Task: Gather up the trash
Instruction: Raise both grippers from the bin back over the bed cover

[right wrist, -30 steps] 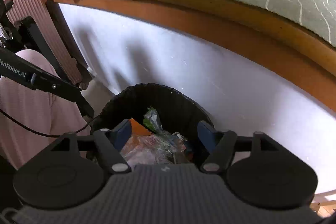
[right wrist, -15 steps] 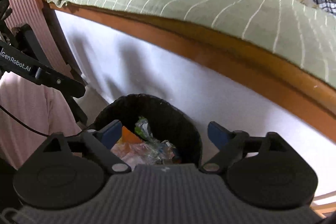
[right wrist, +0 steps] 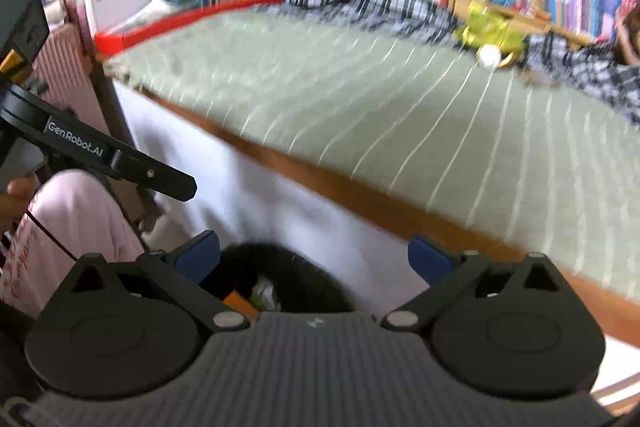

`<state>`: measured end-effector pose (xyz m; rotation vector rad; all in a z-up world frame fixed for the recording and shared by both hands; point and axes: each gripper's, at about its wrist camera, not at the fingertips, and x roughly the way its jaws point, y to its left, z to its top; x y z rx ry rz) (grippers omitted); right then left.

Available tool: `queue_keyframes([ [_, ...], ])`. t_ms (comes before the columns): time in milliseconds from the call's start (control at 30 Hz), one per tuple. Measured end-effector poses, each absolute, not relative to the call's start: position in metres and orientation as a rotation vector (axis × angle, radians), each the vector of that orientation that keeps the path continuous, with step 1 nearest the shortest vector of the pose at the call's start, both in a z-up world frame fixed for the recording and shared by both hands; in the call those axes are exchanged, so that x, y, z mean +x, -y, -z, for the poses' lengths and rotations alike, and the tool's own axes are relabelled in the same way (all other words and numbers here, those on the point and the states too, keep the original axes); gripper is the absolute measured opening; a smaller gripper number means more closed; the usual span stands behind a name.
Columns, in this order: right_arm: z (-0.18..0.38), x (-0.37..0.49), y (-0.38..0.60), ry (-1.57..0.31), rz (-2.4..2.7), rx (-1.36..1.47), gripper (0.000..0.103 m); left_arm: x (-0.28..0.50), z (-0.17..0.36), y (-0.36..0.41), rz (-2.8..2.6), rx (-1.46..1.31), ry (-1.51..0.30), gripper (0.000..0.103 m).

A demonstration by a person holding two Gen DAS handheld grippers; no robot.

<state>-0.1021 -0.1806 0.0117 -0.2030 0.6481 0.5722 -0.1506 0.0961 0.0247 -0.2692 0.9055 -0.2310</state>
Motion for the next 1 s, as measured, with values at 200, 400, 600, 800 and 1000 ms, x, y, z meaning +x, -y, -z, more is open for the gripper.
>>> queue_keyframes([
  [200, -0.047, -0.088, 0.2, -0.553, -0.496, -0.2, 0.103, -0.131, -0.069, -0.088, 0.255, -0.239, -0.807, 0.056],
  [400, -0.064, -0.056, 0.225, -0.507, -0.394, -0.212, 0.103, -0.085, -0.108, -0.068, 0.272, -0.221, -0.718, 0.058],
  [600, -0.067, -0.014, 0.246, -0.509, -0.322, -0.23, 0.103, -0.02, -0.13, -0.034, 0.316, -0.177, -0.674, 0.058],
  [800, -0.062, 0.032, 0.262, -0.49, -0.228, -0.264, 0.103, 0.059, -0.121, 0.008, 0.35, -0.125, -0.674, 0.058],
  [1000, -0.06, 0.083, 0.282, -0.475, -0.177, -0.262, 0.102, 0.137, -0.095, 0.049, 0.357, -0.044, -0.661, 0.058],
])
